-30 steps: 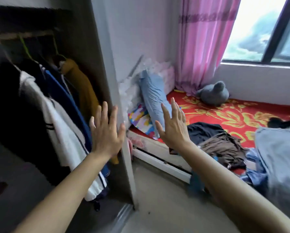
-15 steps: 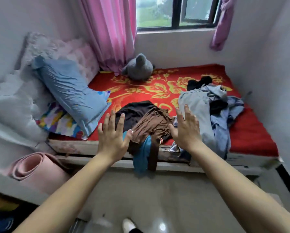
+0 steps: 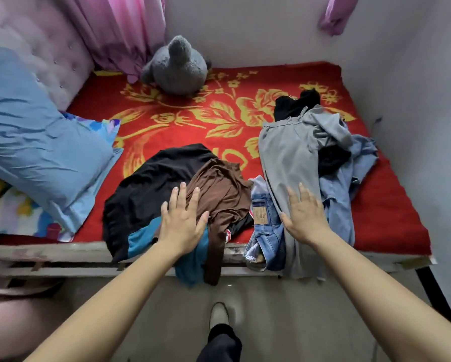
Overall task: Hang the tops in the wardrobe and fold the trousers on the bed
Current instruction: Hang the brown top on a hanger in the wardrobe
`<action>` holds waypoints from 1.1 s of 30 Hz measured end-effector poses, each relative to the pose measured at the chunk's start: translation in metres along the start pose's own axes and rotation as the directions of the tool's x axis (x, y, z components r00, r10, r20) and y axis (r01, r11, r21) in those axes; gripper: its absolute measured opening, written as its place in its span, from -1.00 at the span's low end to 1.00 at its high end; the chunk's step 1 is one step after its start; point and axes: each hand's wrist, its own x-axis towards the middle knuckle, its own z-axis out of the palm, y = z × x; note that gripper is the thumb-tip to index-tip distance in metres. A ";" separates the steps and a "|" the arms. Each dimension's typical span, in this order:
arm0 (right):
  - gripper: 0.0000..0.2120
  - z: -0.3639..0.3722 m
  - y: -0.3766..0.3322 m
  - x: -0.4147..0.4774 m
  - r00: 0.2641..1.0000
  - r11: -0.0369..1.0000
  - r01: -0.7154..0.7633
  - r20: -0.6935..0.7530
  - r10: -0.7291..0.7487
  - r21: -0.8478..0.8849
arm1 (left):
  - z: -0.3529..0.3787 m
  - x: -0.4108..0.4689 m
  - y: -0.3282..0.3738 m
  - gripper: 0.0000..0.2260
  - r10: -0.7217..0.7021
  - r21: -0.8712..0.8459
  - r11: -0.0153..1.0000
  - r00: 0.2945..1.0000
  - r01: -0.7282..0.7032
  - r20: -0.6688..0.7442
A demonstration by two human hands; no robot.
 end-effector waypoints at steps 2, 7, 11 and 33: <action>-0.30 0.006 0.001 0.039 0.999 1.000 -0.010 0.037 0.010 0.004 | 0.010 0.038 -0.002 -0.38 -0.003 0.009 1.000 0.999 0.002 0.038; -0.30 0.041 0.002 0.119 0.991 0.997 -0.033 0.134 0.024 0.067 | 0.054 0.104 0.001 -0.39 -0.051 -0.033 0.998 0.990 0.056 0.128; -0.35 0.095 0.001 0.186 0.983 0.977 -0.045 0.184 0.006 0.209 | 0.112 0.147 0.001 -0.40 -0.113 -0.071 0.989 0.974 0.129 0.198; -0.81 0.278 0.003 0.309 0.861 0.709 -0.136 0.437 -0.261 0.691 | 0.287 0.375 0.025 -0.59 -0.240 -0.420 0.880 0.971 0.223 0.014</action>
